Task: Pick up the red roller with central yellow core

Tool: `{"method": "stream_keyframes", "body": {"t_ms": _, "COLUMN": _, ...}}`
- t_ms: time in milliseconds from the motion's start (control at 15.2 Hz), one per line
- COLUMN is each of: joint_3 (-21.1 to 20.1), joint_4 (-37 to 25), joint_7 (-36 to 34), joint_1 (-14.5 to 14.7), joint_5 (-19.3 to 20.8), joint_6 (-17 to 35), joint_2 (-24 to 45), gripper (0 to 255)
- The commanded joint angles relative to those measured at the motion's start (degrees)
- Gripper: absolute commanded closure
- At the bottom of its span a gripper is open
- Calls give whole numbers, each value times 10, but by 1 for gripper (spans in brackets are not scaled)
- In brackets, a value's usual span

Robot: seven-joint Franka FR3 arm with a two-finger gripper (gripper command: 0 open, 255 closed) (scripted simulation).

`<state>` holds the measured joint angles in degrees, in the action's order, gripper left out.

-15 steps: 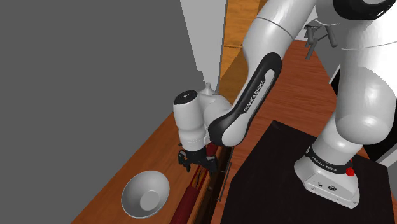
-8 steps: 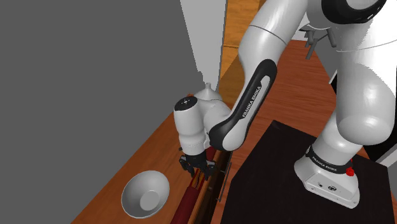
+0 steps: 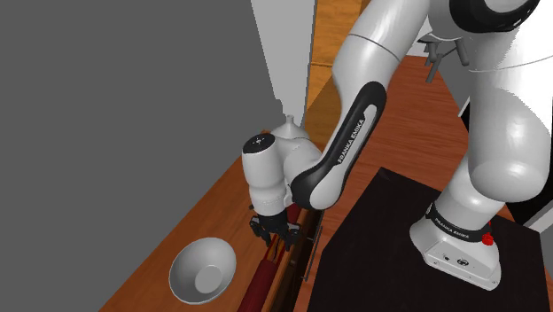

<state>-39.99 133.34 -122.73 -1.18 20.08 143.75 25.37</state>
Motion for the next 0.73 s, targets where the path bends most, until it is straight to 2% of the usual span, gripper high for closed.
{"method": "stream_keyframes", "body": {"t_ms": 0, "joint_3": -10, "joint_4": 2, "joint_7": 8, "joint_1": -9, "joint_5": -11, "joint_6": -8, "joint_2": -12, "gripper": 255}}
{"method": "stream_keyframes", "body": {"t_ms": 660, "joint_3": -74, "joint_4": 6, "joint_7": 60, "joint_1": -59, "joint_5": -94, "joint_6": -67, "joint_2": -91, "gripper": 255}}
